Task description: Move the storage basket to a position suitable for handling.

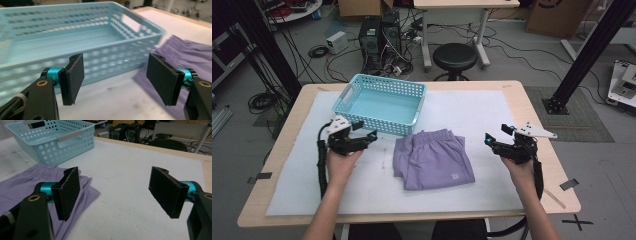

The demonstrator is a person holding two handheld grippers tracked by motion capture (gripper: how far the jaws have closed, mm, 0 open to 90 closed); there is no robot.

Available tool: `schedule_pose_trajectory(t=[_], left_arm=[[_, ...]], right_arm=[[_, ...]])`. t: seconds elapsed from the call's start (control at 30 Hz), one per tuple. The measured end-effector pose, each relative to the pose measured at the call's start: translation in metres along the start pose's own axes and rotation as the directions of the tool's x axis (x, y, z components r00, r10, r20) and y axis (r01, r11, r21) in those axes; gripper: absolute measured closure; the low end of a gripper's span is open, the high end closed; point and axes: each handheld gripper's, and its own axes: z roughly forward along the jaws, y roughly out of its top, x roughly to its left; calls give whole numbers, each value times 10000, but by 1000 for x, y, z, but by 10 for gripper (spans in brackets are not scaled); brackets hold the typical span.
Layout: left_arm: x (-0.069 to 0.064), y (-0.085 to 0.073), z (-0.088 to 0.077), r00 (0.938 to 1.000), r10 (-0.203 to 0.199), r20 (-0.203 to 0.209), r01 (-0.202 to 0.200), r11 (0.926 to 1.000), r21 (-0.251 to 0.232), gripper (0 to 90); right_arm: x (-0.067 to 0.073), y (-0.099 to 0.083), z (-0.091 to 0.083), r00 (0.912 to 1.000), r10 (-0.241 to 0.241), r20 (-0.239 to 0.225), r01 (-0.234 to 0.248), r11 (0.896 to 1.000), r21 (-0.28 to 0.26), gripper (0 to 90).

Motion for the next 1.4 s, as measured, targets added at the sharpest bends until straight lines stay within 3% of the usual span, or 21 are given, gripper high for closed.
schedule_pose_trajectory(t=[0.17, 0.3, 0.37, 0.53, 0.6, 0.63, 0.77, 0.83, 0.97, 1.07, 1.4], left_arm=[[35, 3, -17, 9980, 6, -627, -12, 9999, -106, 291], [61, 4, -19, 9969, -193, -765, 199, 9998, 68, 286], [72, 3, -19, 9961, -233, -850, 228, 9997, -69, 286], [105, 2, -16, 9958, -635, -665, 676, 9959, 607, 286], [116, 1, -15, 9940, -825, -724, 863, 9949, 516, 286], [125, -1, -12, 9916, -1141, -616, 1168, 9923, 421, 286], [136, -1, -6, 9880, -1396, -662, 1426, 9888, 436, 286], [138, -2, -3, 9875, -1378, -764, 1396, 9900, 188, 285], [142, -6, 1, 9865, -1608, -318, 1613, 9868, 140, 289], [138, -7, 5, 9903, -1390, 52, 1386, 9890, 514, 306], [117, -1, 19, 9938, -1083, 242, 1063, 9916, 742, 293]], right_arm=[[0, 0, 1, 10000, -20, 24, 20, 10000, 32, 258], [-1, -1, 0, 10000, 20, 25, -20, 10000, 38, 259], [-1, -1, 0, 10000, 29, 23, -29, 10000, 27, 258], [-4, -2, 0, 10000, 70, 55, -70, 10000, 23, 259], [-5, -3, 1, 10000, 74, 56, -74, 10000, 56, 258], [-5, -3, 1, 9999, 85, 60, -85, 9999, 82, 258], [-4, -3, 2, 10000, 59, 66, -60, 9999, 88, 258], [-3, -3, 2, 10000, 23, 61, -23, 9999, 104, 258], [-2, -3, 3, 10000, -26, 46, 26, 9999, 110, 258], [-1, -3, 5, 10000, 6, -12, -6, 9999, 167, 258], [4, -1, 7, 9998, -164, -116, 166, 9997, 176, 258]])
